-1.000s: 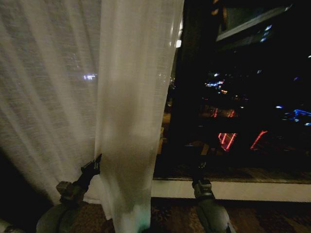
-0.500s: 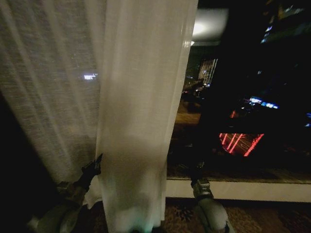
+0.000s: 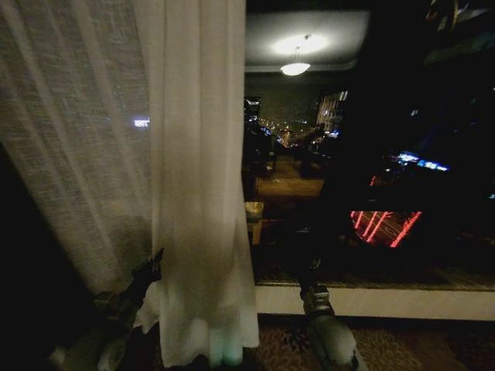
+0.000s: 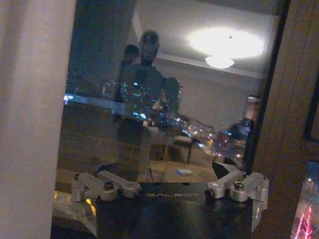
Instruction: Open the curtains by pulling them apart, changing their state from closed to fully open.
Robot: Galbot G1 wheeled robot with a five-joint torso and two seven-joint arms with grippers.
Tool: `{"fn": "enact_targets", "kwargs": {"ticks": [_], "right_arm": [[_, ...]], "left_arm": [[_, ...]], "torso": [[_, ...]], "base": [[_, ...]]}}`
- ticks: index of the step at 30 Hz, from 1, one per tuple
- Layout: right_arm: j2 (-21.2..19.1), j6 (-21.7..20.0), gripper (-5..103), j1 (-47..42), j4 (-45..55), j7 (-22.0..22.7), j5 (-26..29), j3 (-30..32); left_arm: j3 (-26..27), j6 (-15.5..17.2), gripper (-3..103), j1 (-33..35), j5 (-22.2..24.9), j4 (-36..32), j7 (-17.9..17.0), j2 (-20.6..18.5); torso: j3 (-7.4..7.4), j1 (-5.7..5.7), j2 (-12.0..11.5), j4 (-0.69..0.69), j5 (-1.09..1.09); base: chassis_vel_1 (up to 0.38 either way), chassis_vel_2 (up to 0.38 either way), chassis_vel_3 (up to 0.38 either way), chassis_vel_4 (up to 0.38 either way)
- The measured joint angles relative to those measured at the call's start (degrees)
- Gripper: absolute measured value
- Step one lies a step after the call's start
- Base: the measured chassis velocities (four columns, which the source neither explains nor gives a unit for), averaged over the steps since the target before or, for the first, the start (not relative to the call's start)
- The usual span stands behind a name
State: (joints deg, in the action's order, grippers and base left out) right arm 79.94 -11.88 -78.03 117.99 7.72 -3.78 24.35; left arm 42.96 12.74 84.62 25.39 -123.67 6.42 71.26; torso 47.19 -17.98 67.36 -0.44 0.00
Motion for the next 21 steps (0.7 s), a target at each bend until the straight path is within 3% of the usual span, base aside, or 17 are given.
{"fn": "enact_targets", "kwargs": {"ticks": [21], "right_arm": [[0.28, 0.07, 100, 1.33, -1.76, -0.13, -0.01, -0.19]], "left_arm": [[0.23, -0.10, 0, 0.01, -0.04, 0.62, 0.21, -0.06]], "torso": [[0.00, 0.00, 0.01, 0.00, 0.02]], "base": [[-0.001, 0.001, 0.002, 0.000]]}}
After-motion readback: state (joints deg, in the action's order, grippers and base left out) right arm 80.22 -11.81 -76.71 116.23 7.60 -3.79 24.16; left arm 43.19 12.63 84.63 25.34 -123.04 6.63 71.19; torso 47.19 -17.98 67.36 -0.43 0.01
